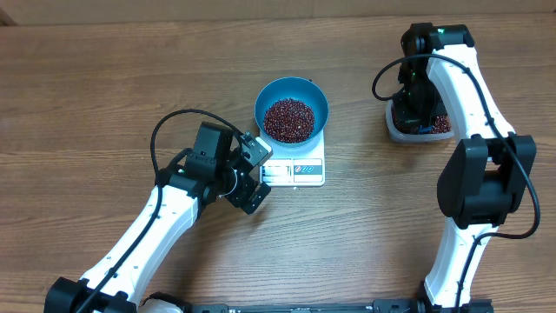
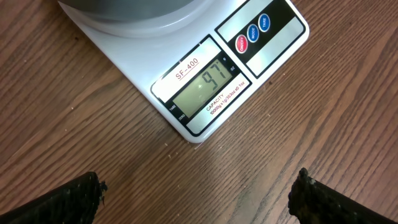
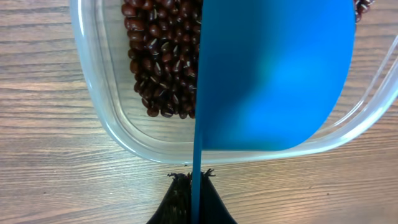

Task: Scoop item into bowl and weigh 150g on scale
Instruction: 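Lower the blue scoop into the bean tub with the right gripper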

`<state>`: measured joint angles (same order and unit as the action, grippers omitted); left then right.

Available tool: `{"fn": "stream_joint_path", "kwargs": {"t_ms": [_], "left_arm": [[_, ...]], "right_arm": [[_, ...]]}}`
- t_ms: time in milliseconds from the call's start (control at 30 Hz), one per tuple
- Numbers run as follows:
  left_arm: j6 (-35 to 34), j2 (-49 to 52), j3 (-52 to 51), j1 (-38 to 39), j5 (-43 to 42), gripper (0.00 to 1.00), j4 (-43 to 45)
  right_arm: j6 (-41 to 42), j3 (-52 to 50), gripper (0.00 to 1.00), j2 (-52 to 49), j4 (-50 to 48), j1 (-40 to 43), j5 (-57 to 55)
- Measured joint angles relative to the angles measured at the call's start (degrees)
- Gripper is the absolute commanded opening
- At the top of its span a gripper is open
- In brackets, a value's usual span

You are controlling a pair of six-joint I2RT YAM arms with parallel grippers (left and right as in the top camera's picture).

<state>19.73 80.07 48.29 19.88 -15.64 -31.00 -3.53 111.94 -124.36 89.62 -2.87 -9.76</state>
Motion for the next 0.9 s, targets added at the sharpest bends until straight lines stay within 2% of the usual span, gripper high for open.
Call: {"fn": "stream_joint_path", "kwargs": {"t_ms": [700,900], "left_arm": [[0.0,0.0,0.0,0.0,0.0,1.0,0.0],[0.0,0.0,0.0,0.0,0.0,0.99,0.0]], "right_arm": [[-3.65,-0.04,0.04,0.0,-0.7,0.0,7.54],[-7.23,-0.11,0.04,0.0,-0.61,1.03,11.76]]}}
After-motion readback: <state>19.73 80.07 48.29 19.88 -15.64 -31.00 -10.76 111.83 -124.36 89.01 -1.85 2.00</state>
